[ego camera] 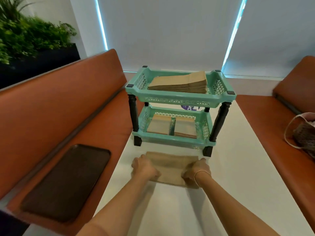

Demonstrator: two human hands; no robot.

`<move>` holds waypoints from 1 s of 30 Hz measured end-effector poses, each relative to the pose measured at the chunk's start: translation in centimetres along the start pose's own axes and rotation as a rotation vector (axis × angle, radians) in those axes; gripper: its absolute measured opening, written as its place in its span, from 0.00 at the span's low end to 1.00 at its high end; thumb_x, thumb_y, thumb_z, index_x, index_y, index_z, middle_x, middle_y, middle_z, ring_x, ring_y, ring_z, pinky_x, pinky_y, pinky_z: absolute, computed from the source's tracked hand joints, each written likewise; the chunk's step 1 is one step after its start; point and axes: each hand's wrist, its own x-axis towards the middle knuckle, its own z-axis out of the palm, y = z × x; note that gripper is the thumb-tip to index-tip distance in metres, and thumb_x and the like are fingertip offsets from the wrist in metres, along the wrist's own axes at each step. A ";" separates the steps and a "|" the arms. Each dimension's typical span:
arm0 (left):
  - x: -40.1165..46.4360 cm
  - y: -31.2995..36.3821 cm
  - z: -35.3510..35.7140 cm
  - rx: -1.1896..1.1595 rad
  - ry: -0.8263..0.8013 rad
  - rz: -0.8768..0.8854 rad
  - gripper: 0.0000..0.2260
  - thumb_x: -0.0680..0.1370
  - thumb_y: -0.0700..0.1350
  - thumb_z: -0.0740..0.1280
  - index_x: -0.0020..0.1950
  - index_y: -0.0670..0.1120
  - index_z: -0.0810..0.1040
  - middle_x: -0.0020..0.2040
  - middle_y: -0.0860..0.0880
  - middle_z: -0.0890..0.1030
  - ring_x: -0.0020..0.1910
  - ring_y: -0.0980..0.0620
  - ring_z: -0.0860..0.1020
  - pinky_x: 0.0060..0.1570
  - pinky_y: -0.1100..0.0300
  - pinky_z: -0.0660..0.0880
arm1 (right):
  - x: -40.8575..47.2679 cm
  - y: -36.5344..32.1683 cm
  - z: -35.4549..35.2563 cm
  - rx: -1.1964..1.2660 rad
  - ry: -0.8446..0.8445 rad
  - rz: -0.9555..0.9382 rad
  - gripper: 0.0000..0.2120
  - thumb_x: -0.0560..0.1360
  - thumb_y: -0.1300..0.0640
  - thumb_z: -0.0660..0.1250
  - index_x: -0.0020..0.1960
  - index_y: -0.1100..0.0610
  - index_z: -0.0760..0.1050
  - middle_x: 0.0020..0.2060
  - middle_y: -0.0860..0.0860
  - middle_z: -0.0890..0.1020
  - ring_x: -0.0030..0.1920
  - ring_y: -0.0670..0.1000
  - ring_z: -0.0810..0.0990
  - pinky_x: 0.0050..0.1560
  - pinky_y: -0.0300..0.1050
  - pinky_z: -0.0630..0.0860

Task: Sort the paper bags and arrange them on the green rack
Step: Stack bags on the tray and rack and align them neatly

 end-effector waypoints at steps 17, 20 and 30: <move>-0.7 -3.0 0.7 -0.103 -0.104 -0.037 0.37 0.61 0.59 0.78 0.63 0.44 0.70 0.63 0.45 0.71 0.63 0.45 0.69 0.59 0.57 0.72 | -3.0 1.9 1.9 0.076 0.004 0.039 0.26 0.65 0.59 0.75 0.59 0.61 0.70 0.53 0.56 0.76 0.53 0.55 0.76 0.46 0.43 0.74; -0.9 -3.3 0.9 -0.194 -0.072 0.030 0.32 0.64 0.54 0.78 0.62 0.44 0.71 0.61 0.46 0.74 0.62 0.45 0.71 0.54 0.58 0.71 | -3.6 3.0 2.2 0.330 -0.019 0.020 0.29 0.64 0.64 0.74 0.62 0.61 0.66 0.54 0.57 0.75 0.52 0.57 0.75 0.48 0.47 0.75; -1.4 -5.0 -0.6 -0.906 -0.083 0.271 0.21 0.65 0.35 0.77 0.54 0.46 0.76 0.52 0.47 0.81 0.52 0.48 0.78 0.54 0.56 0.76 | -4.7 3.6 0.7 0.713 0.191 -0.334 0.16 0.64 0.71 0.74 0.47 0.56 0.78 0.43 0.55 0.81 0.46 0.55 0.79 0.49 0.48 0.77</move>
